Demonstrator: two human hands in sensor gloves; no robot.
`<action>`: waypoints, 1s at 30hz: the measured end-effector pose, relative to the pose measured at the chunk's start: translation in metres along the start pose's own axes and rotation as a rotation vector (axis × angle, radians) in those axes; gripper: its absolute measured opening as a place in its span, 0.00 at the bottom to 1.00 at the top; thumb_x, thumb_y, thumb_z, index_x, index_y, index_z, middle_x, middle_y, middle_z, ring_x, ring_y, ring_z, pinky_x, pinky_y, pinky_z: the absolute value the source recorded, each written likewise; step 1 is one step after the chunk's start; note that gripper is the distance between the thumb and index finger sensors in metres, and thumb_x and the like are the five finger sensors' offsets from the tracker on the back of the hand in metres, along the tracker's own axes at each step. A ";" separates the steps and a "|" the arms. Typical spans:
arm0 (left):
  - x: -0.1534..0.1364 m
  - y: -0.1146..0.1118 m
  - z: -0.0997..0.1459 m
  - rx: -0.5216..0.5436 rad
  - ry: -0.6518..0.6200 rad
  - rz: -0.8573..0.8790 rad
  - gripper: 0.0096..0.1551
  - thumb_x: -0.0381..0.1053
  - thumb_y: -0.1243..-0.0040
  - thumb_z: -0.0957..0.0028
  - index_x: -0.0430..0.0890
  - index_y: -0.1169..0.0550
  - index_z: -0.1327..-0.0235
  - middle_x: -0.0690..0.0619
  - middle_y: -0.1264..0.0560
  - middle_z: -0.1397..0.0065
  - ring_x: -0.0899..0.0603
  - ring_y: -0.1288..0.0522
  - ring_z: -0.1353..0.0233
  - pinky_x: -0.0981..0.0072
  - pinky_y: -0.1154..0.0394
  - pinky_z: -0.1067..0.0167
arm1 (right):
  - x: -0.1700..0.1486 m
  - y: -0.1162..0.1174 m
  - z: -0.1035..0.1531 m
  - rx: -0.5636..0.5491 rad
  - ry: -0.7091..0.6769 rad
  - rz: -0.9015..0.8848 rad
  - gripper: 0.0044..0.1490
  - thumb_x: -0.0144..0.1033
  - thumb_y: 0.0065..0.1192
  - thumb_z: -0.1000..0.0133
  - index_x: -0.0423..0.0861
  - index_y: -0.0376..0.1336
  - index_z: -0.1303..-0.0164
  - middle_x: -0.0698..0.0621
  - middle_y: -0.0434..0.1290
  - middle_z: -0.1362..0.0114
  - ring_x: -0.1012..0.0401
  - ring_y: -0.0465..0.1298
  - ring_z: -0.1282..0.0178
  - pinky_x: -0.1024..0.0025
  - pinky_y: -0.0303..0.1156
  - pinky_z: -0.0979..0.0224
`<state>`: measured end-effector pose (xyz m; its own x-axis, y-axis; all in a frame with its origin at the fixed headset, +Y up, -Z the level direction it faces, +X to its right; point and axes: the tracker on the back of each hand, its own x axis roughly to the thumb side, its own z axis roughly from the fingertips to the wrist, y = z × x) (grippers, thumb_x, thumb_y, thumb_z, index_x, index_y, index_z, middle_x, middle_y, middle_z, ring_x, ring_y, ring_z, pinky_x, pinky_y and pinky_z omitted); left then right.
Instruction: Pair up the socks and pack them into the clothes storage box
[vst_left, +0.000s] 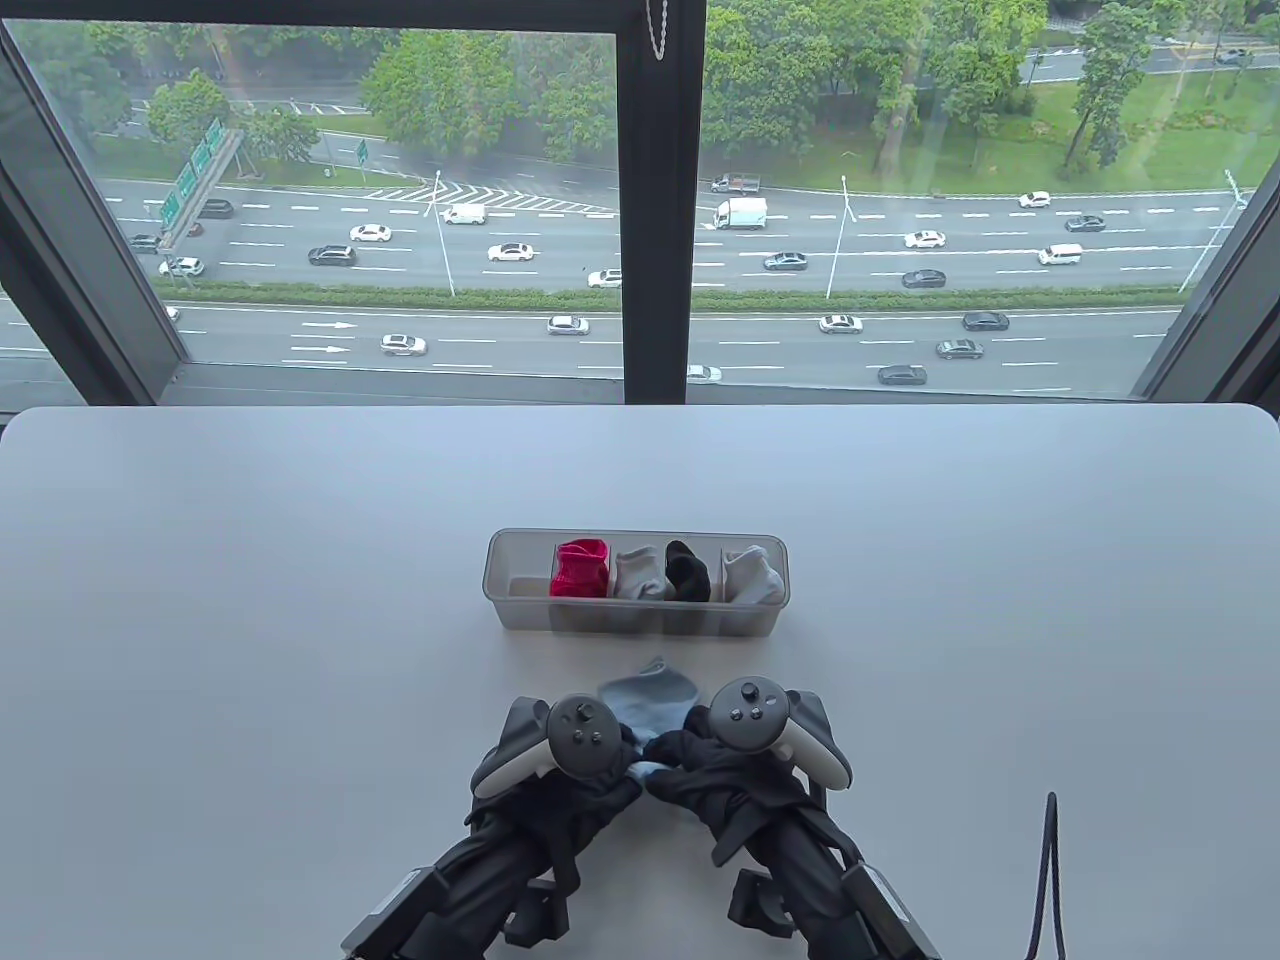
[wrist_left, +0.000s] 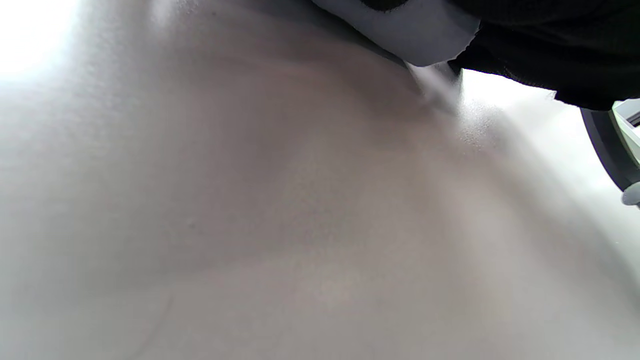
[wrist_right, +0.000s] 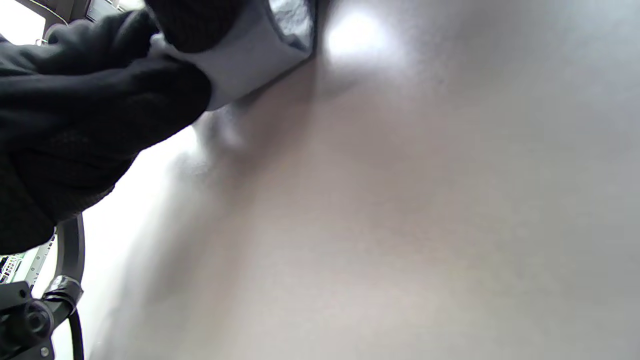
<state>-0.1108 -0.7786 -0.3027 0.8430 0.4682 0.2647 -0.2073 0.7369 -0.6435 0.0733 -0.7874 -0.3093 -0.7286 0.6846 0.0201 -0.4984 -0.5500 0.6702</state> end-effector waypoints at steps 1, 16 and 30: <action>0.001 0.000 0.000 0.005 0.003 -0.008 0.25 0.47 0.57 0.37 0.41 0.42 0.30 0.47 0.59 0.16 0.37 0.63 0.15 0.27 0.66 0.26 | 0.000 0.000 -0.001 0.020 0.001 0.003 0.28 0.42 0.47 0.34 0.48 0.56 0.24 0.33 0.27 0.15 0.37 0.20 0.23 0.35 0.19 0.31; 0.002 0.000 0.000 0.009 -0.008 -0.004 0.27 0.51 0.57 0.38 0.39 0.42 0.32 0.43 0.58 0.17 0.34 0.63 0.16 0.27 0.65 0.25 | 0.000 0.002 0.001 0.004 -0.006 0.001 0.28 0.43 0.44 0.34 0.46 0.56 0.25 0.34 0.27 0.15 0.37 0.20 0.23 0.35 0.18 0.31; 0.003 0.000 -0.002 0.069 0.045 -0.054 0.28 0.50 0.51 0.38 0.41 0.43 0.31 0.41 0.59 0.17 0.30 0.62 0.16 0.26 0.63 0.25 | 0.000 0.003 0.000 0.004 -0.015 -0.054 0.28 0.44 0.40 0.32 0.46 0.55 0.24 0.34 0.27 0.15 0.38 0.18 0.24 0.35 0.17 0.33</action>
<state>-0.1074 -0.7778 -0.3034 0.8751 0.4057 0.2637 -0.1934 0.7928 -0.5779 0.0720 -0.7891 -0.3069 -0.6931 0.7208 -0.0051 -0.5352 -0.5098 0.6736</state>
